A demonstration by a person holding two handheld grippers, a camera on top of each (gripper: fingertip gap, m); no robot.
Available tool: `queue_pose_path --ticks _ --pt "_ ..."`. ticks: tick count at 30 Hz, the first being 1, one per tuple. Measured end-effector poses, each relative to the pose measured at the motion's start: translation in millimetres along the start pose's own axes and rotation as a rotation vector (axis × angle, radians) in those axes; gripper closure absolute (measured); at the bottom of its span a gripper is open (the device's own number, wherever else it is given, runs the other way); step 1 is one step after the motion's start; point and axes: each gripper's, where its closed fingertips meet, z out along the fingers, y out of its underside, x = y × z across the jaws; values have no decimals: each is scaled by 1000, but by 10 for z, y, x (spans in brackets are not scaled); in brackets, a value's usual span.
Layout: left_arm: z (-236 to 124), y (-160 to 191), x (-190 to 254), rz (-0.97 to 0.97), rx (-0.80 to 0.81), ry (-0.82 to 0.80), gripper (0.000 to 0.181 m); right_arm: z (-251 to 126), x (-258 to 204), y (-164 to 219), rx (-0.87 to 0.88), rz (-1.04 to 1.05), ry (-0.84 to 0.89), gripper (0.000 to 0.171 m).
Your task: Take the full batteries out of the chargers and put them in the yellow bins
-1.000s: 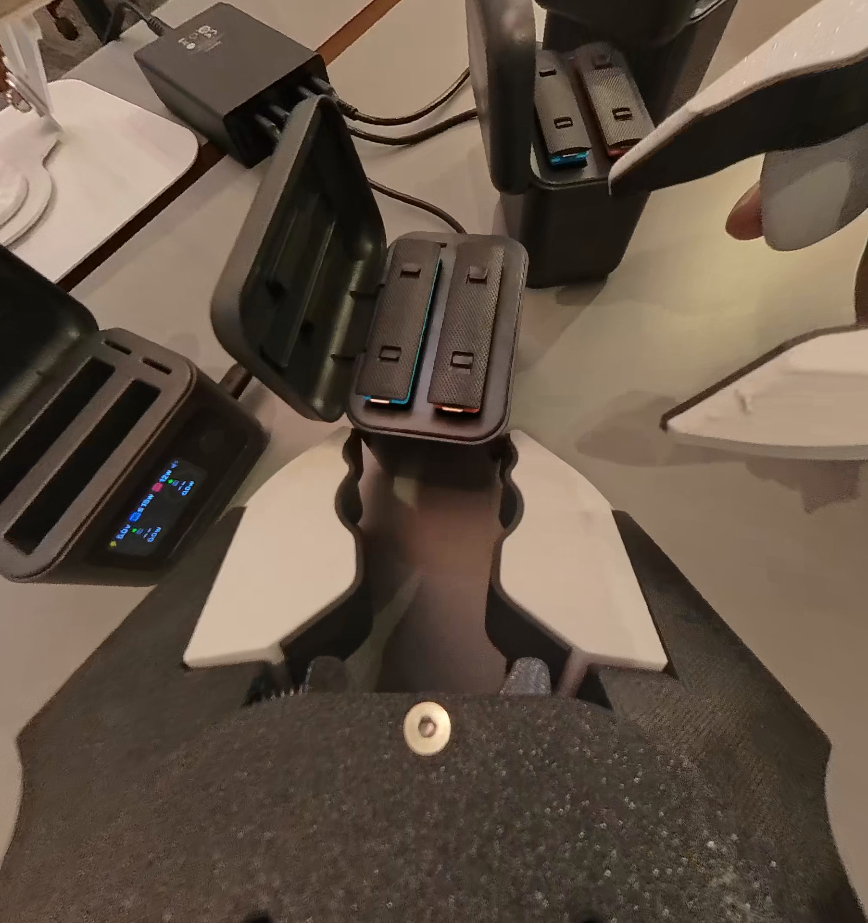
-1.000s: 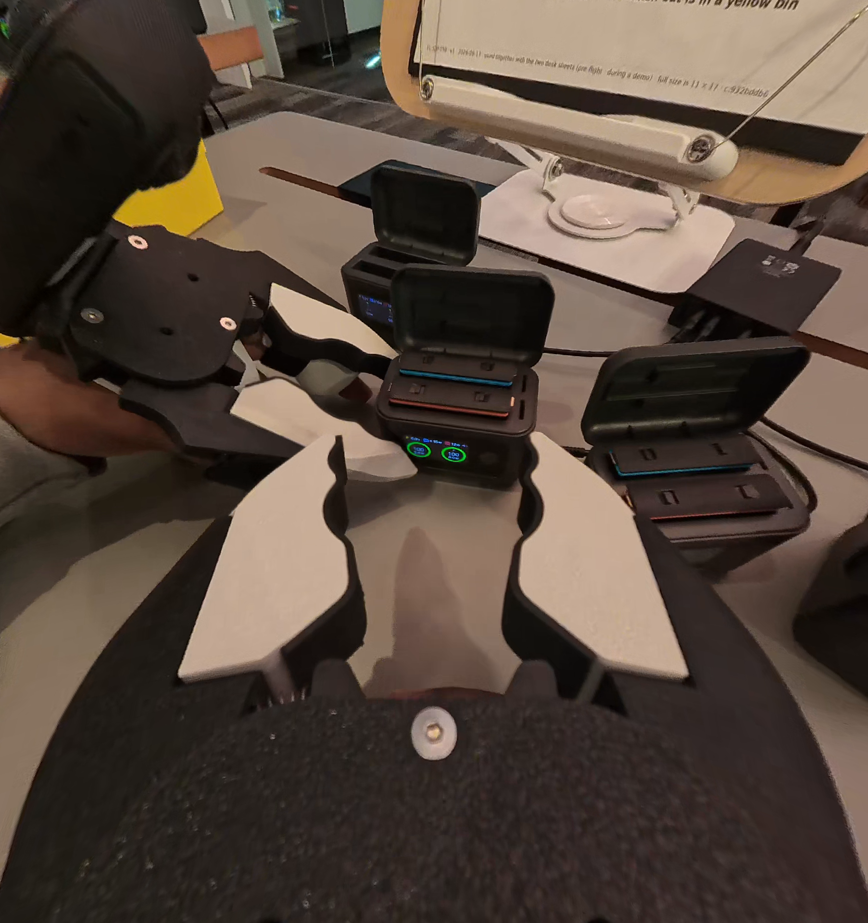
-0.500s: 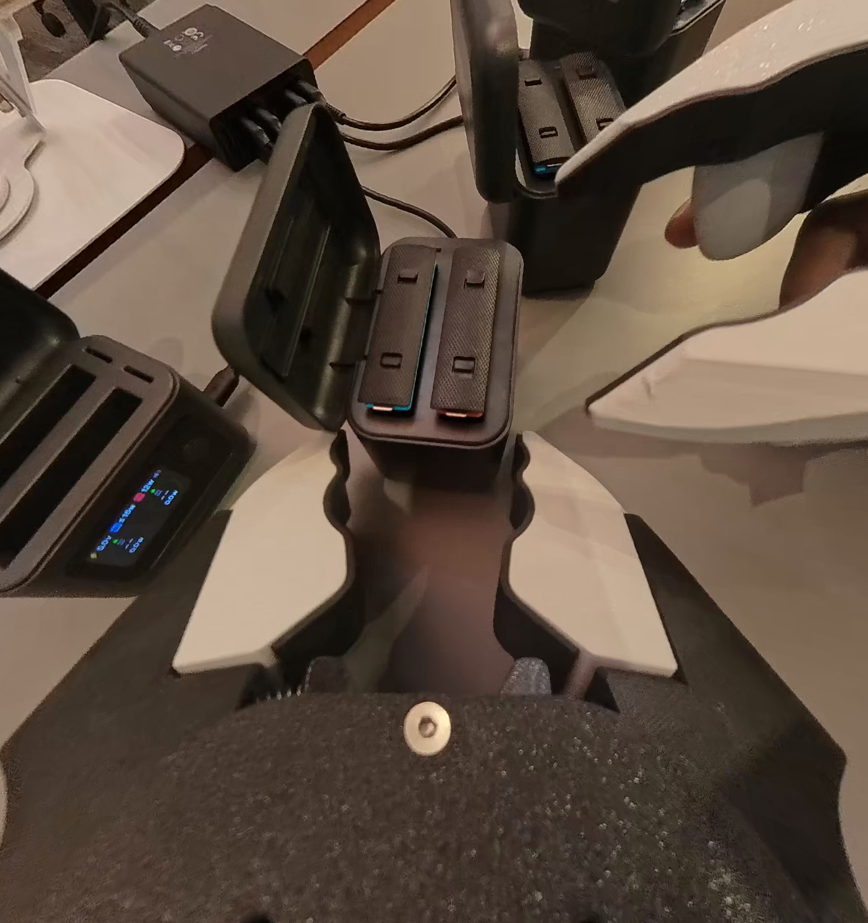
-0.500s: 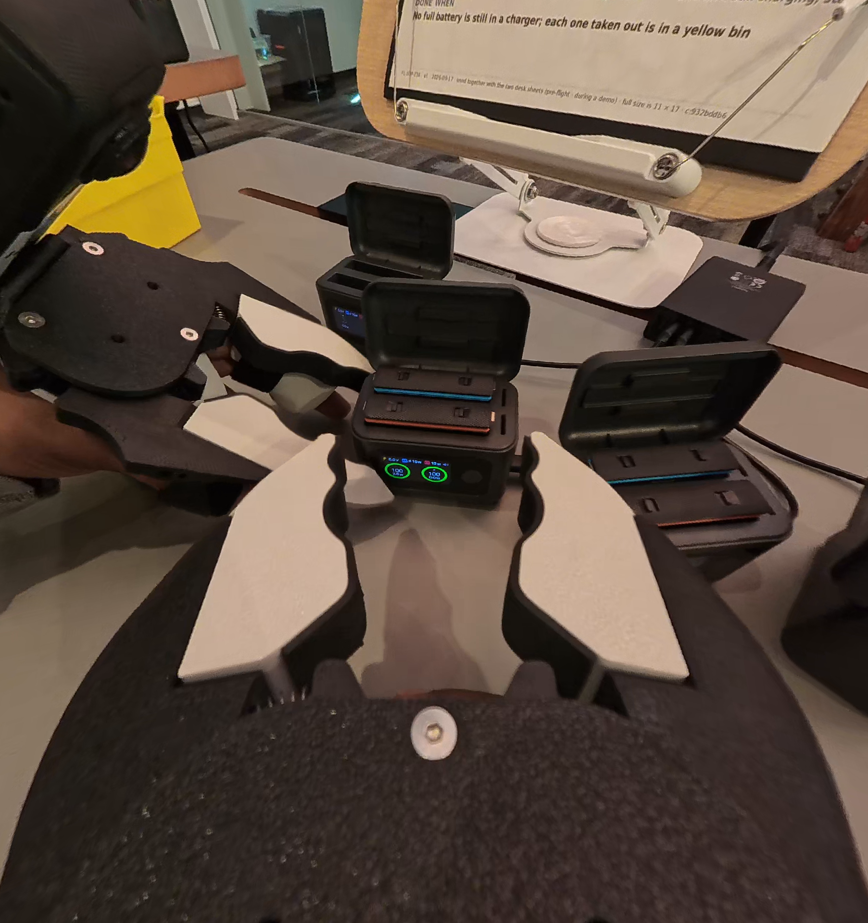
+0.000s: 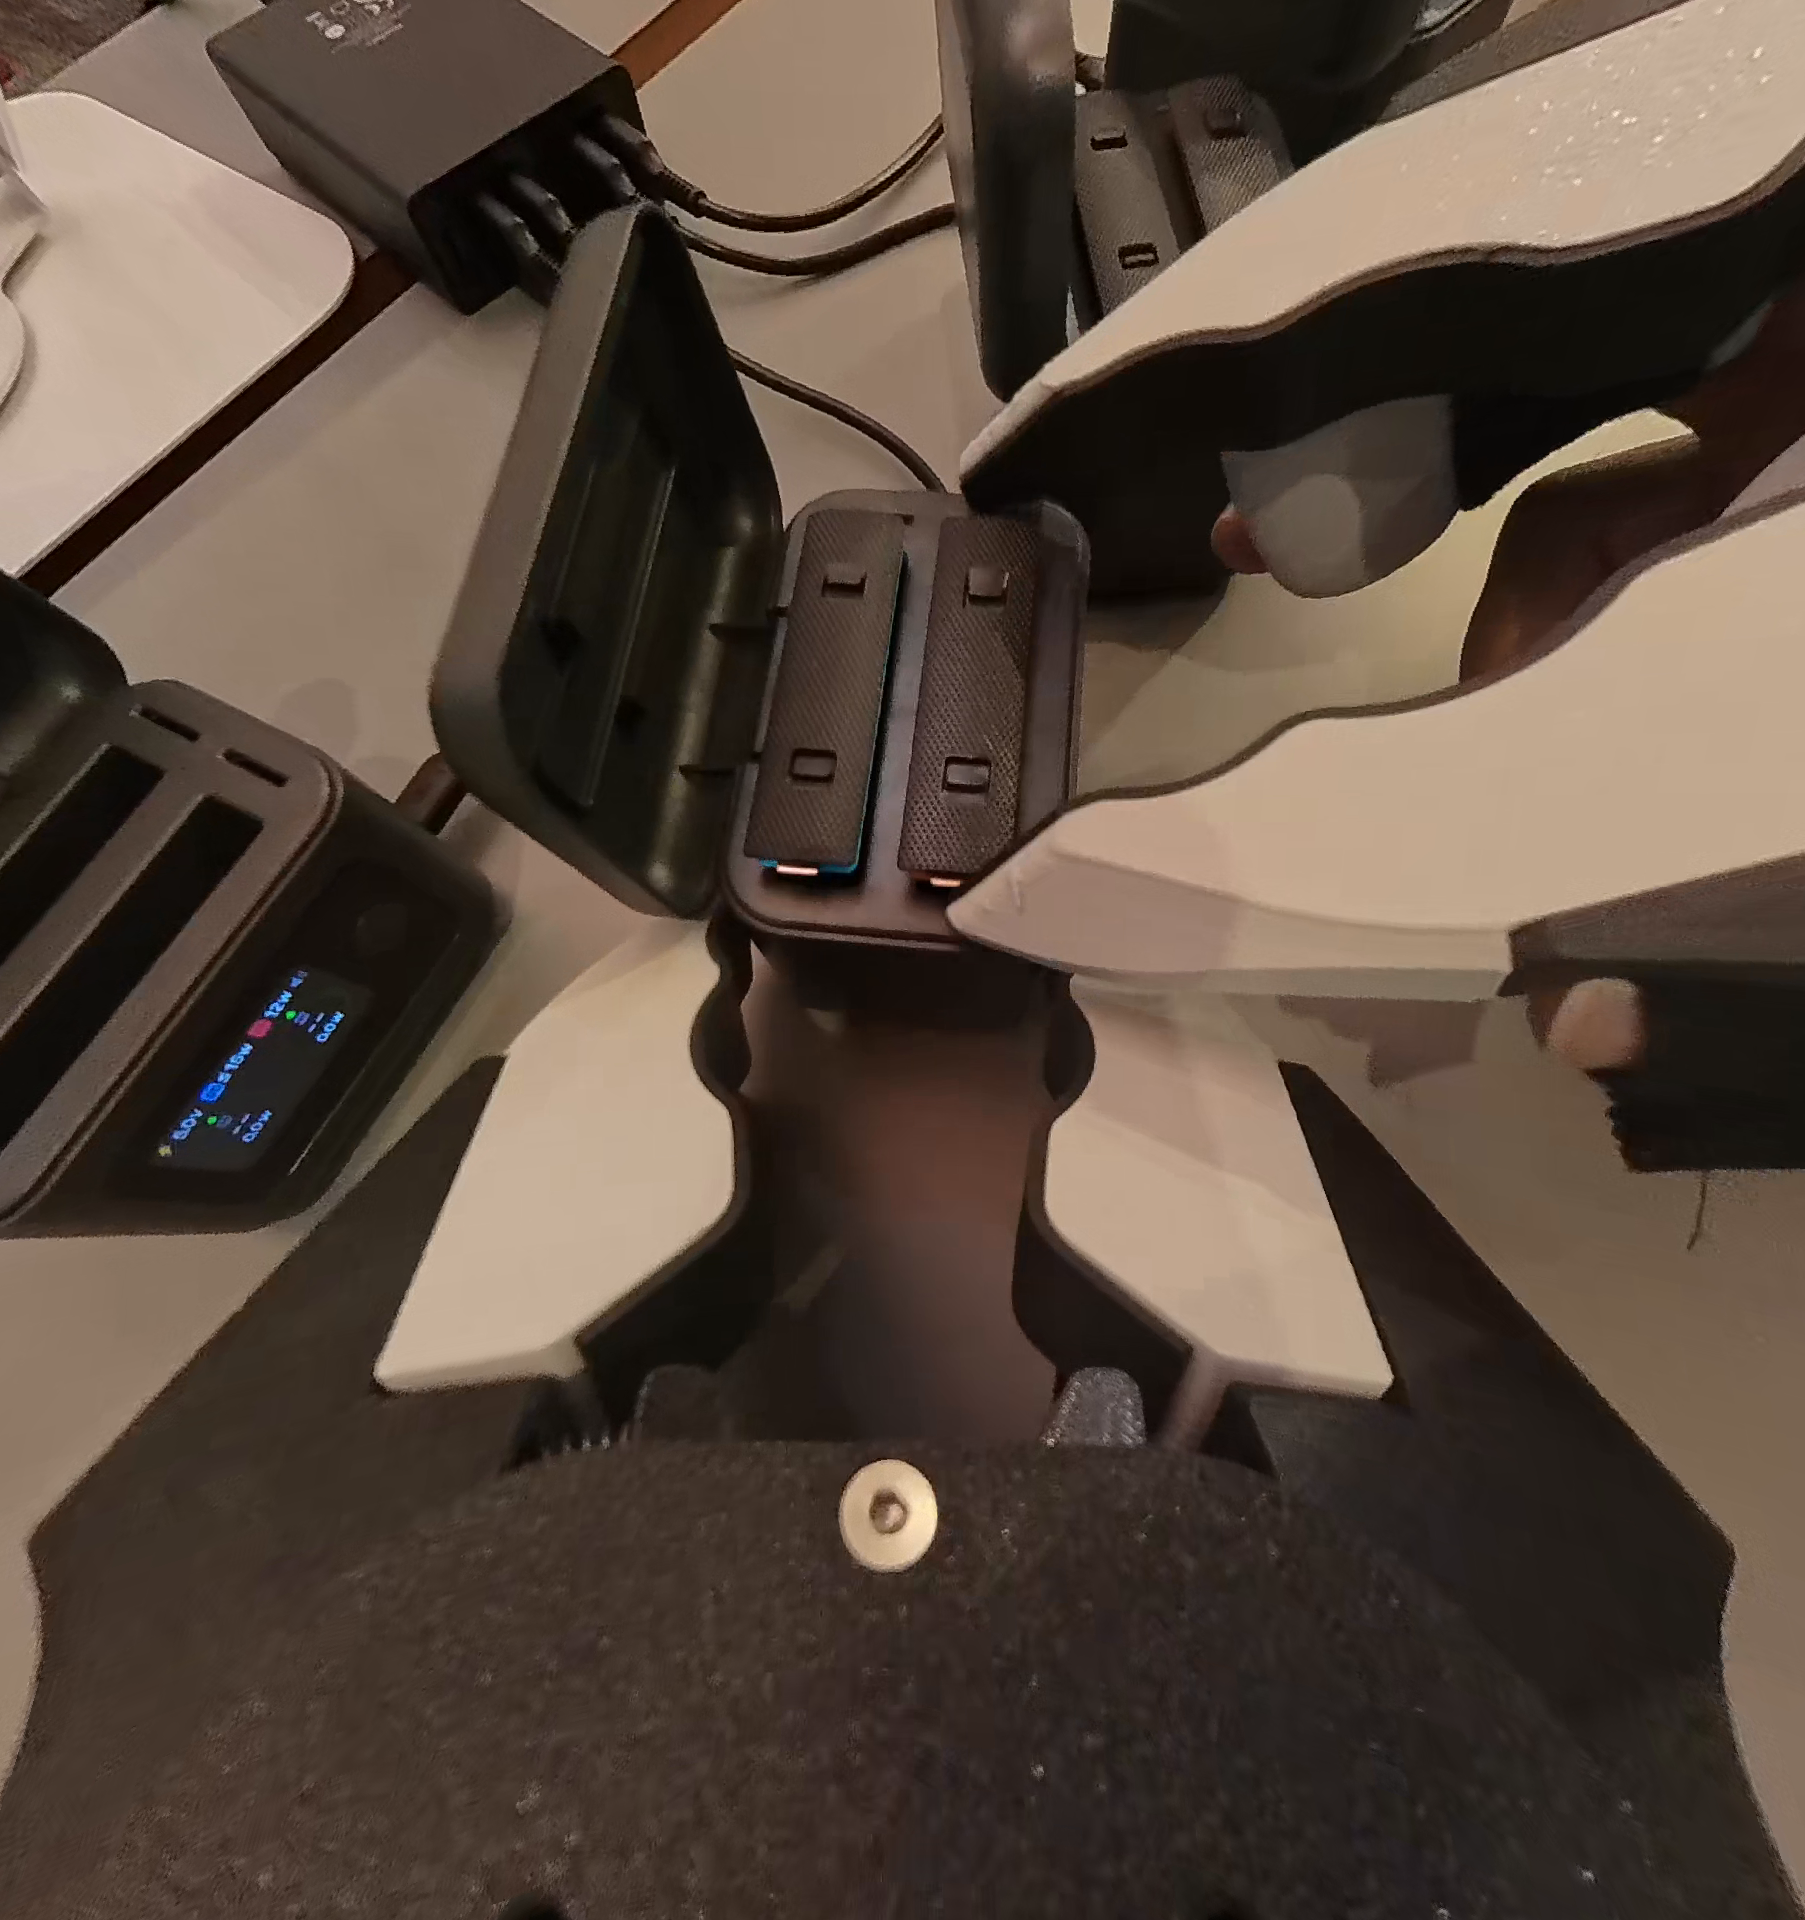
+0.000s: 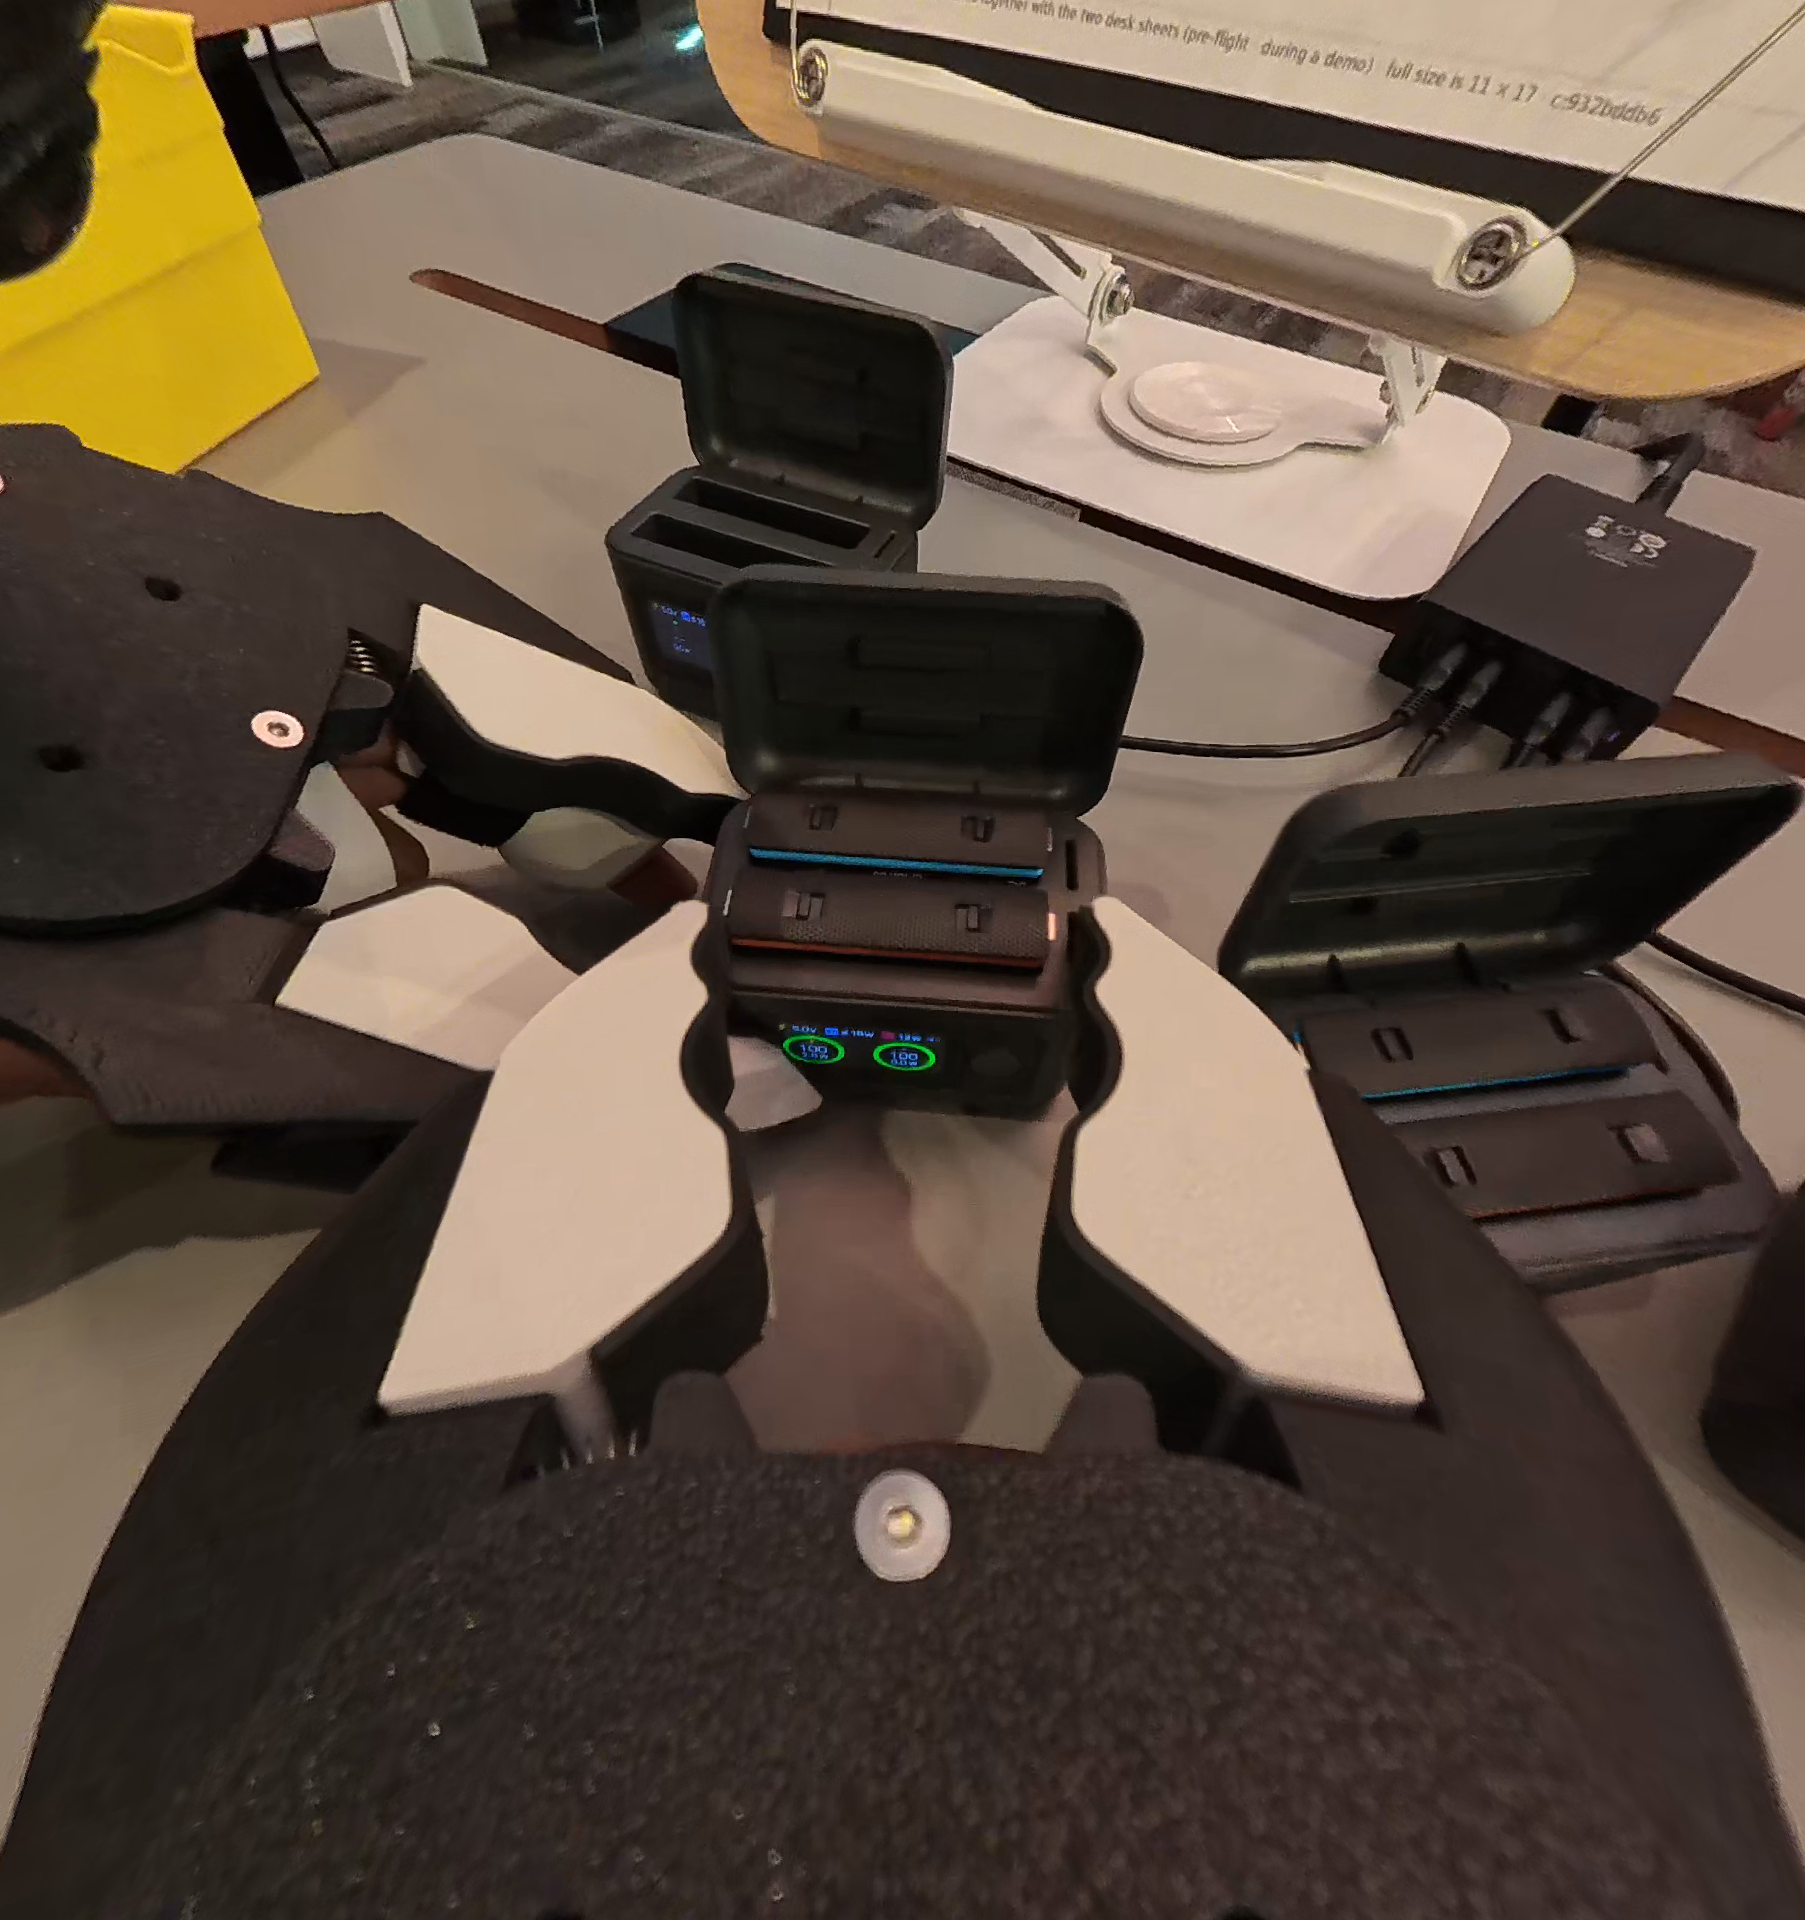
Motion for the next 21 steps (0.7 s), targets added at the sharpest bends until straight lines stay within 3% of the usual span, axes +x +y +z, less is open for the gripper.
queue_pose_path --ticks 10,21 --pt "-1 1 2 -22 0 9 126 6 -19 -46 63 -8 13 113" --pt "-32 18 -85 11 29 -23 126 -535 126 -680 373 82 -13 113"
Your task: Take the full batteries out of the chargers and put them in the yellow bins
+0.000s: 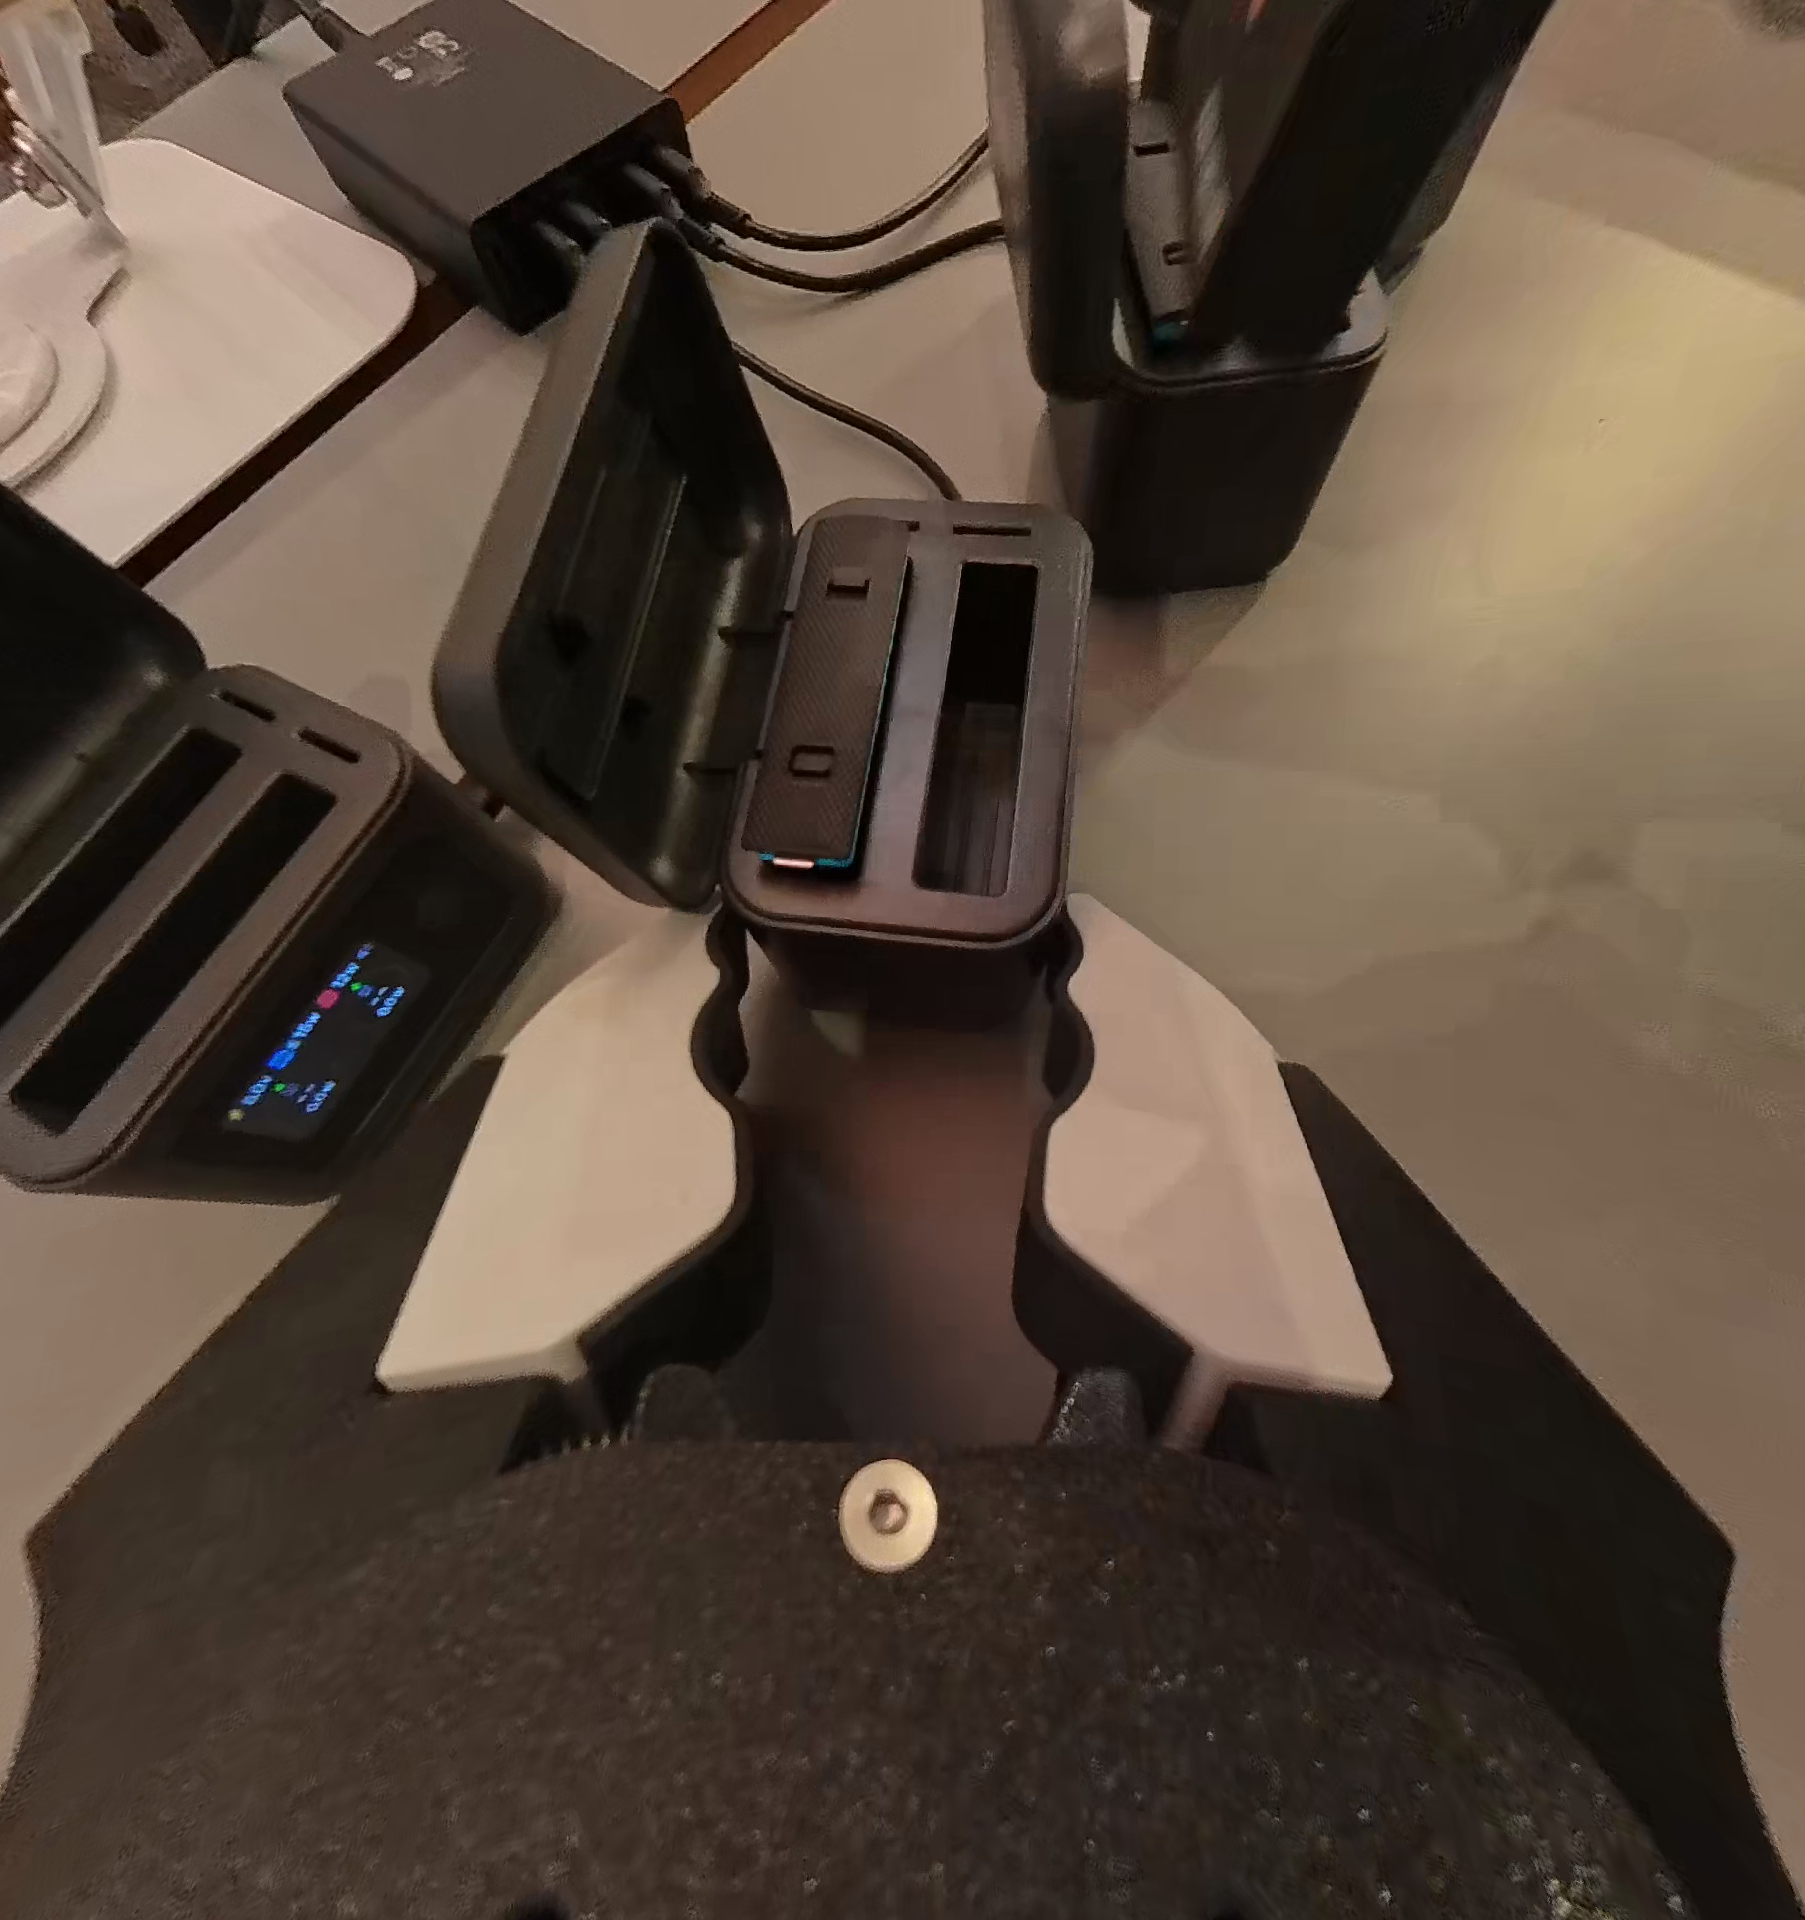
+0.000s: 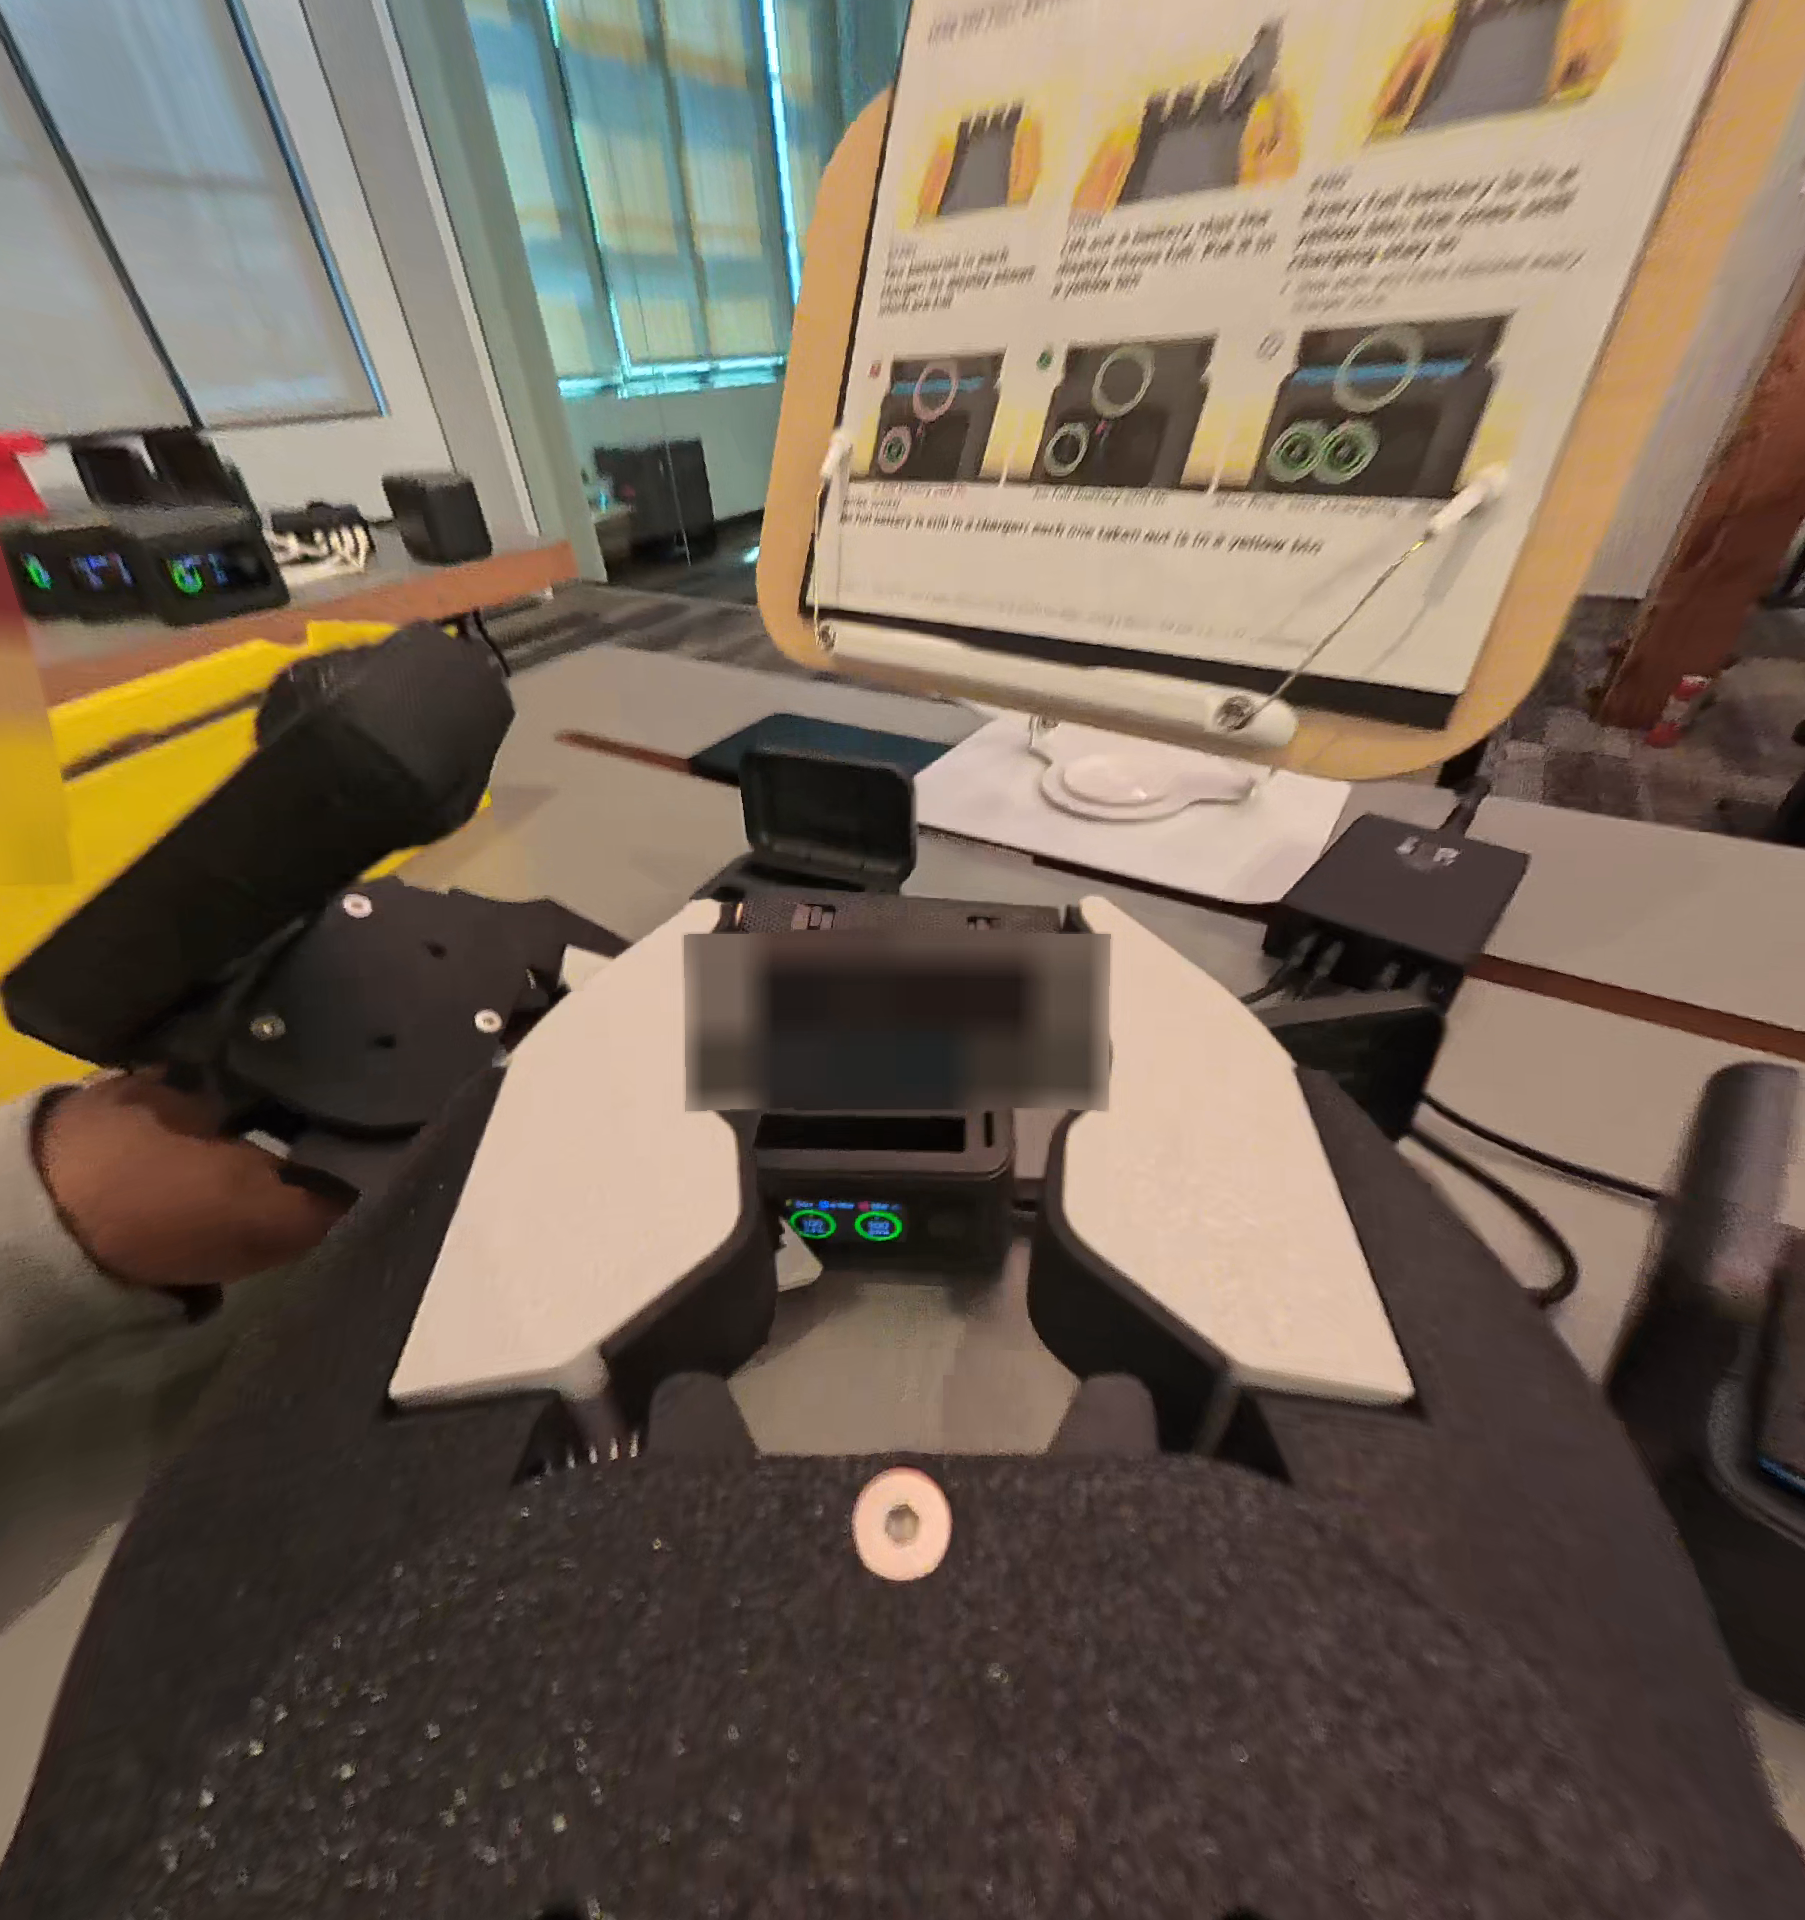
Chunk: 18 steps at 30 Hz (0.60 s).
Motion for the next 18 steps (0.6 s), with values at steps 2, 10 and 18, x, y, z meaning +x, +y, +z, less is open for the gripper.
queue_pose_path --ticks 2,10,18 --pt "-9 15 -32 8 -5 -6 126 -63 91 -102 23 27 20 113" --pt "-336 248 -141 71 -158 -16 107 -228 287 -235 49 62 53 113" --pt "-870 -858 380 161 416 -102 127 -304 -72 -392 54 125 -59 113"
